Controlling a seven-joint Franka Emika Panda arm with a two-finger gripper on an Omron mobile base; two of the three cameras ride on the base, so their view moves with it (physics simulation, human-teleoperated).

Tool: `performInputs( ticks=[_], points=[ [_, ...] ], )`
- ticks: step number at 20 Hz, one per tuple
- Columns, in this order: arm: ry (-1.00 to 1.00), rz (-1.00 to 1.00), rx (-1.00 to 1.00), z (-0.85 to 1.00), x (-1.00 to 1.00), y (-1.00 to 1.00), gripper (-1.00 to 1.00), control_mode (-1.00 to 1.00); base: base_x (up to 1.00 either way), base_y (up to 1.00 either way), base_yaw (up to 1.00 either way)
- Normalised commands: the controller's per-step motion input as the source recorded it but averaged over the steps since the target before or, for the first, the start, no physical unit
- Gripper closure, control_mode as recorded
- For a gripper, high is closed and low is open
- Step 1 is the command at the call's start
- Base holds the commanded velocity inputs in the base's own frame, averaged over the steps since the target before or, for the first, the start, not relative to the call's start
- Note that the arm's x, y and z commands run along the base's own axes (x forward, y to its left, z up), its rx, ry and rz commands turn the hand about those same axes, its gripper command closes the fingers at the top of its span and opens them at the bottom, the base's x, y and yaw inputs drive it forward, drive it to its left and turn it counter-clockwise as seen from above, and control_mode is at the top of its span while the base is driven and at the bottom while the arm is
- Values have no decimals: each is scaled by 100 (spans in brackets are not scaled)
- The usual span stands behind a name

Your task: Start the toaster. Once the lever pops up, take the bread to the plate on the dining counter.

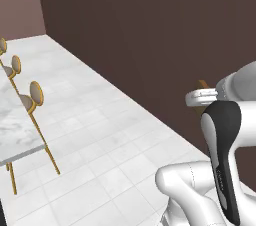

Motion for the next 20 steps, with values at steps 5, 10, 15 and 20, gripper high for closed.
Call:
performInputs(
  ticks=[5,10,15,20],
  points=[
    [0,0,0,0,0,0,100,100,100,-72,51],
    [0,0,0,0,0,0,100,100,100,-74,49],
    [0,0,0,0,0,0,100,100,100,-76,46],
    [0,0,0,0,0,0,100,100,100,-71,43]
  ],
)
